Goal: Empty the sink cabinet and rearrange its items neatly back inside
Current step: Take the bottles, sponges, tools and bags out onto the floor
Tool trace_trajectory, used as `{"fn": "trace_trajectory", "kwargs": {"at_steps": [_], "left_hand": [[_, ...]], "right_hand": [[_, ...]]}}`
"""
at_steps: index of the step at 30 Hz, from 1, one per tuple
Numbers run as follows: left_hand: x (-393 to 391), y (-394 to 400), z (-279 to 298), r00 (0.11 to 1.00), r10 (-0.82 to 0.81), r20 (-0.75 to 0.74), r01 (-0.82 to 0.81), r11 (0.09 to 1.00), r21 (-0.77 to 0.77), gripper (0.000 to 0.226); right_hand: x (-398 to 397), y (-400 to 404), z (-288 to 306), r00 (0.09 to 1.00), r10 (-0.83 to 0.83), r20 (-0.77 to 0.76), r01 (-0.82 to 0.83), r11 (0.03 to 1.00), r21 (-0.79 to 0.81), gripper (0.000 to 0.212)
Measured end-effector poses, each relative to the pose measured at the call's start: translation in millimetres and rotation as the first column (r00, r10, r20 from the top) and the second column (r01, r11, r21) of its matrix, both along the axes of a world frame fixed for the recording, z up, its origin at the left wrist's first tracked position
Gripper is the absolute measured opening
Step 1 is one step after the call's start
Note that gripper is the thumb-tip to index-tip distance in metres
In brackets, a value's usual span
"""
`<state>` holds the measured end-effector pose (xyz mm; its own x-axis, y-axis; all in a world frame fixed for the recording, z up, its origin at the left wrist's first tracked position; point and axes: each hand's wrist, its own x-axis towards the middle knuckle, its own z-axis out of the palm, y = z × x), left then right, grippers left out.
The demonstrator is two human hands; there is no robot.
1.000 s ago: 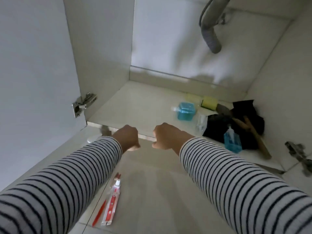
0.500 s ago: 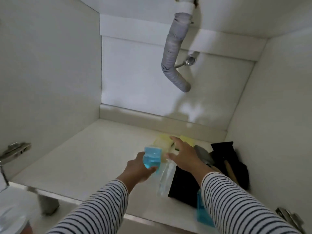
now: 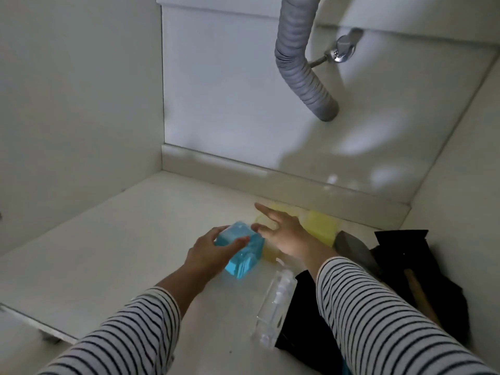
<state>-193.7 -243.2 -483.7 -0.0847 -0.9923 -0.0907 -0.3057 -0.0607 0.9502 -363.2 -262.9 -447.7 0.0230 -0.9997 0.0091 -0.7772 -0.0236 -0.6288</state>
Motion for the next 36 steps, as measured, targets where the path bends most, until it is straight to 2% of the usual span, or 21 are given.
{"fn": "trace_trajectory", "kwargs": {"at_steps": [4,8,12,14,16,18,22,26,29,36], "left_hand": [[12.5,-2.6,-1.3,0.996,0.082,-0.034,-0.083,0.996,-0.034,0.059],[30.5,6.6,2.9,0.985,0.145,0.097,-0.124,0.972,-0.200,0.058],[50.5,23.3,6.4,0.968,0.179,0.178,-0.120,0.946,-0.300,0.066],[60.7,36.6,10.0,0.962,0.201,0.182,-0.126,0.926,-0.357,0.077],[73.6,50.1,15.4,0.952,0.232,0.197,-0.139,0.907,-0.396,0.091],[90.4,62.7,21.5,0.934,0.272,0.233,-0.158,0.896,-0.415,0.100],[129.8,98.1,35.4,0.895,0.351,0.275,-0.203,0.870,-0.449,0.101],[179.3,151.9,53.8,0.843,0.458,0.281,-0.293,0.830,-0.475,0.097],[224.0,196.6,65.6,0.768,0.569,0.294,-0.388,0.778,-0.495,0.093],[328.2,314.8,78.6,0.582,0.752,0.309,-0.561,0.647,-0.517,0.086]], "right_hand": [[-0.7,-1.9,-1.8,0.998,0.018,-0.056,-0.016,0.999,0.042,0.052],[-0.8,2.0,-0.6,0.981,0.061,-0.185,-0.051,0.997,0.058,0.059],[10.1,14.4,3.5,0.998,0.018,-0.060,-0.019,1.000,-0.013,0.071],[20.8,21.0,11.6,0.999,-0.031,-0.013,0.030,0.997,-0.074,0.080],[34.1,27.0,24.3,0.999,-0.043,-0.029,0.039,0.991,-0.132,0.087],[50.2,33.9,39.2,1.000,-0.002,-0.029,-0.003,0.986,-0.167,0.092],[99.5,53.9,66.4,0.980,0.195,0.037,-0.187,0.970,-0.153,0.093],[170.1,88.2,80.4,0.901,0.429,0.066,-0.411,0.892,-0.187,0.087],[229.5,118.7,87.7,0.825,0.558,0.086,-0.533,0.820,-0.206,0.082],[359.0,207.3,83.3,0.618,0.741,0.261,-0.716,0.668,-0.201,0.075]]}}
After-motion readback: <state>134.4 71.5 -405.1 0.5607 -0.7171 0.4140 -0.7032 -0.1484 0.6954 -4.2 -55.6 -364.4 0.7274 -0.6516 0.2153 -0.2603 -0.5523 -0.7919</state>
